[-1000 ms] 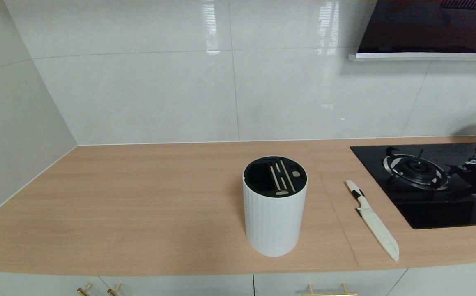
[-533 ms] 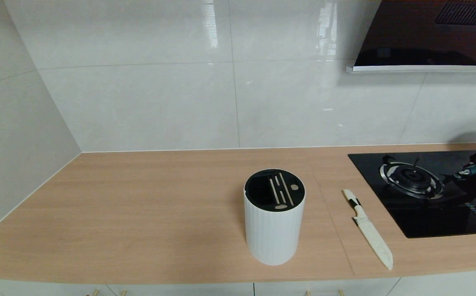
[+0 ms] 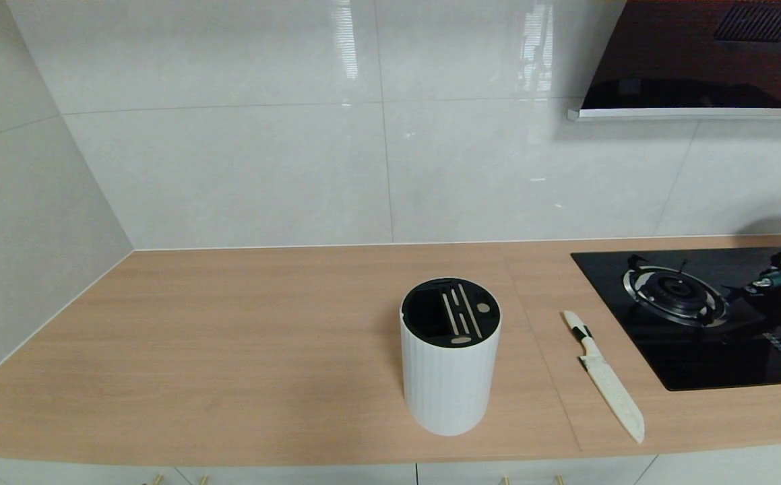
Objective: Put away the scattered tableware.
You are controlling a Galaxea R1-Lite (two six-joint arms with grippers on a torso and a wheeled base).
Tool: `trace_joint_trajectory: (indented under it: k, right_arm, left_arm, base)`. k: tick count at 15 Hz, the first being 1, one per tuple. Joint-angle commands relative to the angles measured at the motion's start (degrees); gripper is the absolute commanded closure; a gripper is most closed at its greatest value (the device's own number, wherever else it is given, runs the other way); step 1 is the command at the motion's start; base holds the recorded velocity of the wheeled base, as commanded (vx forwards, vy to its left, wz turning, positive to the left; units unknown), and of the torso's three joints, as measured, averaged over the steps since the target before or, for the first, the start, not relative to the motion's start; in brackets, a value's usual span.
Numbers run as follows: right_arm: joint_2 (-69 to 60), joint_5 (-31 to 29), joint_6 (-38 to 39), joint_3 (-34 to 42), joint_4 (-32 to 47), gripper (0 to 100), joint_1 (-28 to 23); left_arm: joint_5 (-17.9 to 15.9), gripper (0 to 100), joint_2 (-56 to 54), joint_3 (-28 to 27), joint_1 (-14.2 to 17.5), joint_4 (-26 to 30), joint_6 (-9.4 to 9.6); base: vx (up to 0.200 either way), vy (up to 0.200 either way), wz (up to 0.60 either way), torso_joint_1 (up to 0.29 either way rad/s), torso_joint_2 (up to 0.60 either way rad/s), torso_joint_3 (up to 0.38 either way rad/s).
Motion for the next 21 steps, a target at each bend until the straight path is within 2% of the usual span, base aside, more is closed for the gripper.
trace_joint_trajectory:
  k: [1,3,5,7,10,12,15,17,18,19,21]
  right_arm:
    - [0.02,-0.05,-0.02,0.00,0.00,0,0.04]
    - [0.02,-0.14,-0.63,-0.09,-0.18,0,0.04]
    - [1.25,0.47,2.62,-8.09,-0.53,0,0.22]
    - [5.91,2.50,2.09,-8.61,-0.09,0,0.31]
    - [24.19,3.81,1.83,-14.24,-0.53,0,0.48]
    - [39.22,7.33,2.09,-20.13,-0.79,0,0.92]
    - [56.89,8.47,3.67,-27.33,-1.58,0,5.93]
    - [62.34,6.36,3.67,-28.92,-2.81,0,9.10]
    - [69.81,1.09,3.41,-30.32,-5.62,0,11.38]
    - [72.71,-0.49,3.32,-30.41,-7.73,0,11.73]
    - [82.73,-1.81,3.15,-30.94,-16.61,0,12.00]
  left_arm:
    - [0.04,0,0.15,0.00,-0.01,-0.04,0.00]
    - [0.04,0,0.06,0.00,-0.01,-0.04,0.00]
    - [0.04,0,0.06,0.00,-0.01,-0.04,0.00]
    - [0.04,0,0.06,0.00,0.07,-0.04,0.00]
    - [0.04,0,0.06,0.00,0.07,-0.04,0.00]
    - [0.04,0,0.06,0.00,0.07,-0.04,0.00]
    - [0.04,0,0.06,0.00,-0.01,-0.04,0.00]
    - [0.04,0,0.06,0.00,0.07,-0.04,0.00]
    - [0.04,0,0.06,0.00,0.07,-0.04,0.00]
    - [0.04,0,0.06,0.00,-0.01,-0.04,0.00]
    - [0.04,0,0.06,0.00,0.07,-0.04,0.09]
  base:
    - [0.000,0.000,0.00,0.000,0.00,0.000]
    - [0.000,0.000,0.00,0.000,0.00,0.000]
    - [0.000,0.000,0.00,0.000,0.00,0.000]
    - [0.000,0.000,0.00,0.000,0.00,0.000]
    - [0.000,0.000,0.00,0.000,0.00,0.000]
    - [0.000,0.000,0.00,0.000,0.00,0.000]
    - [0.000,0.000,0.00,0.000,0.00,0.000]
    - [0.000,0.000,0.00,0.000,0.00,0.000]
    - [0.000,0.000,0.00,0.000,0.00,0.000]
    - [0.000,0.000,0.00,0.000,0.00,0.000]
    - [0.000,0.000,0.00,0.000,0.00,0.000]
